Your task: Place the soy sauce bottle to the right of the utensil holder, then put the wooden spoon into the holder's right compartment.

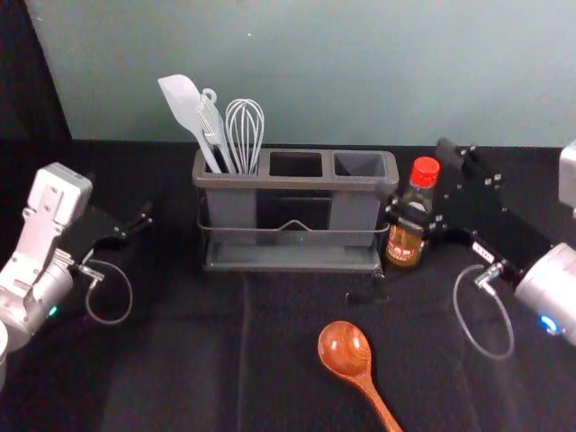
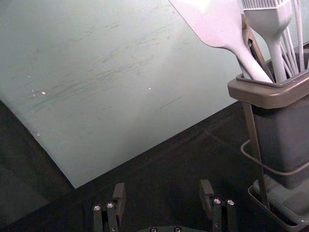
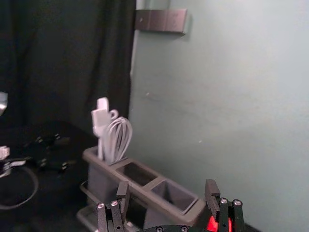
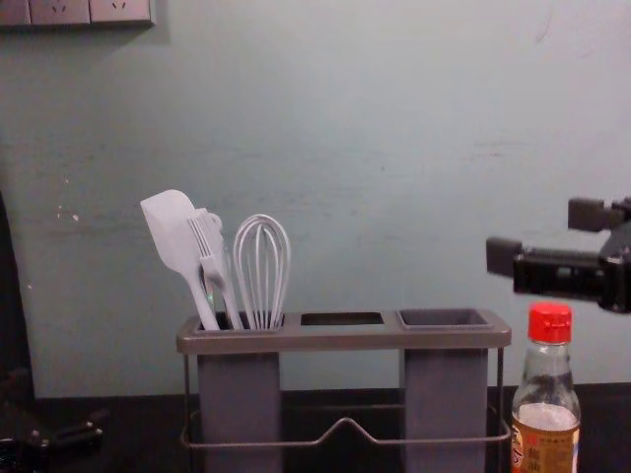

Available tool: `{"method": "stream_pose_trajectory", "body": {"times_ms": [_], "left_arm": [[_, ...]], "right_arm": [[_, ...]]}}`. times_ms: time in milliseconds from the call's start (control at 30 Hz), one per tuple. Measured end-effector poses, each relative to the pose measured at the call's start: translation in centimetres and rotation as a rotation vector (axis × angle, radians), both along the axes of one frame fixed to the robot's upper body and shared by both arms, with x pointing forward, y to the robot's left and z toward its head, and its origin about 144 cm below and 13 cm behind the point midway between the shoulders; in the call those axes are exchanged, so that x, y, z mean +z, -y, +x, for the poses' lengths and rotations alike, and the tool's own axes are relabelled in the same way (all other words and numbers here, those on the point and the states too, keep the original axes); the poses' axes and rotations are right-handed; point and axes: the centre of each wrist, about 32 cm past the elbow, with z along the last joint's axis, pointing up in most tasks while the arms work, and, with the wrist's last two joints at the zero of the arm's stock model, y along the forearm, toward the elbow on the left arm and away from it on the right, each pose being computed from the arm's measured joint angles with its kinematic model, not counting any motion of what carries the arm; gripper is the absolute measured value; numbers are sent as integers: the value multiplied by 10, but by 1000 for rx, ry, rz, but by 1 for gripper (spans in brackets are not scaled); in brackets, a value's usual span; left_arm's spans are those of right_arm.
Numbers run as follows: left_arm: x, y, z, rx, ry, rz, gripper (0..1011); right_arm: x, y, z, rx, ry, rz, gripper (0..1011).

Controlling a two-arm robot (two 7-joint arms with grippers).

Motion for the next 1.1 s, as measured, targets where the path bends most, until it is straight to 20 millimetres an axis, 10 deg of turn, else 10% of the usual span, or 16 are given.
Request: {"method": "stream_pose_trajectory", "body": {"times_ms": [1100], "left_arm": [[0, 0, 0, 0, 0, 0, 1005]], "right_arm": [[-45, -12, -27, 133, -456, -91, 1003]]}}
